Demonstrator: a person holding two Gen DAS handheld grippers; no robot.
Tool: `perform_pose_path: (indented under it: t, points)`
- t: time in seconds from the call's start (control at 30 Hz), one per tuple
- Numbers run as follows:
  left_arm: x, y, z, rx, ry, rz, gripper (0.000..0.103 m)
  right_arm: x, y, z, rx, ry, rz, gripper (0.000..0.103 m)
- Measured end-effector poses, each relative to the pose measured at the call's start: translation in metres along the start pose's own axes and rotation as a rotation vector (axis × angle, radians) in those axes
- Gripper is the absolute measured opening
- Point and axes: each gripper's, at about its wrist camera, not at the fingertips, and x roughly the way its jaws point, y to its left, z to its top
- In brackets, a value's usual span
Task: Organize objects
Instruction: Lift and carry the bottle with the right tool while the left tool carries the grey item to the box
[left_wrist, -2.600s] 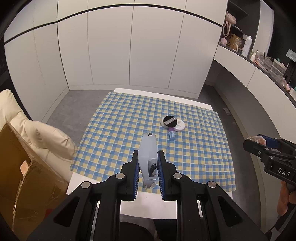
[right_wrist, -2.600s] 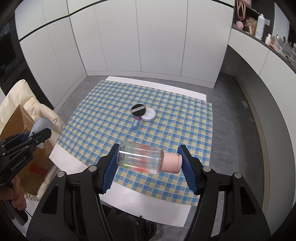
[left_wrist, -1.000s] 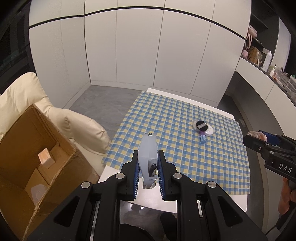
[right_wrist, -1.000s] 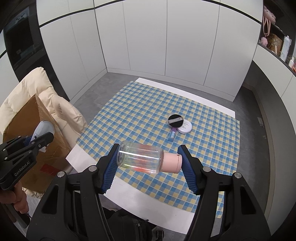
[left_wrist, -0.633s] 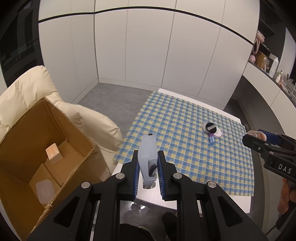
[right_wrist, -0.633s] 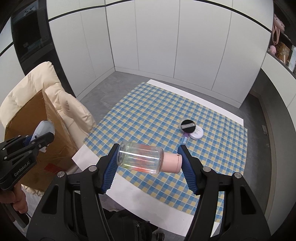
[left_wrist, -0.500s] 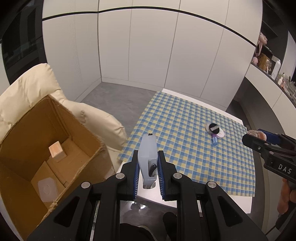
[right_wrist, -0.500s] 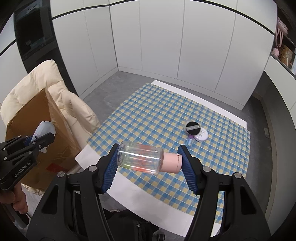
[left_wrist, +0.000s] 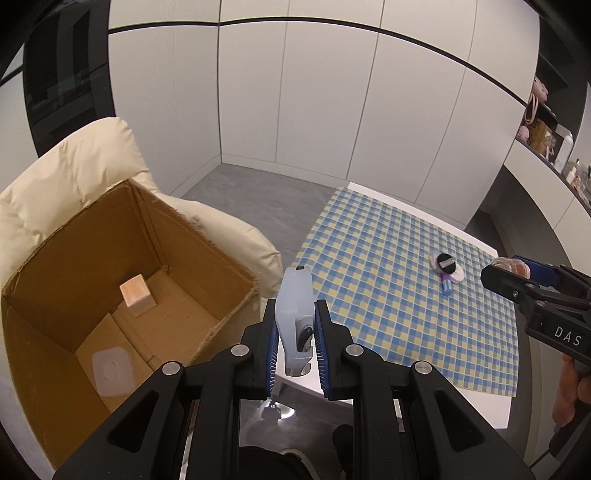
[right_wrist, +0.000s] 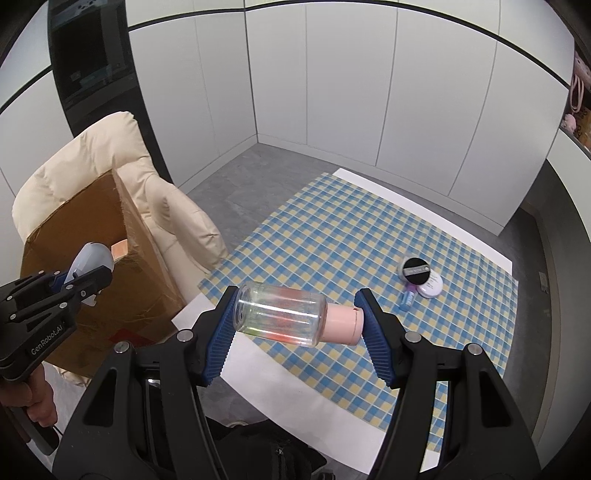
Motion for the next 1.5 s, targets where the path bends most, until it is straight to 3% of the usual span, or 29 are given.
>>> perform_pose_path:
  t: [1.5]
  points:
    - [-0.026,0.096,-0.016,-0.142,-0.017,0.117,0.017,0.016,0.100,0.020,-0.128,-0.013,0.113,0.066]
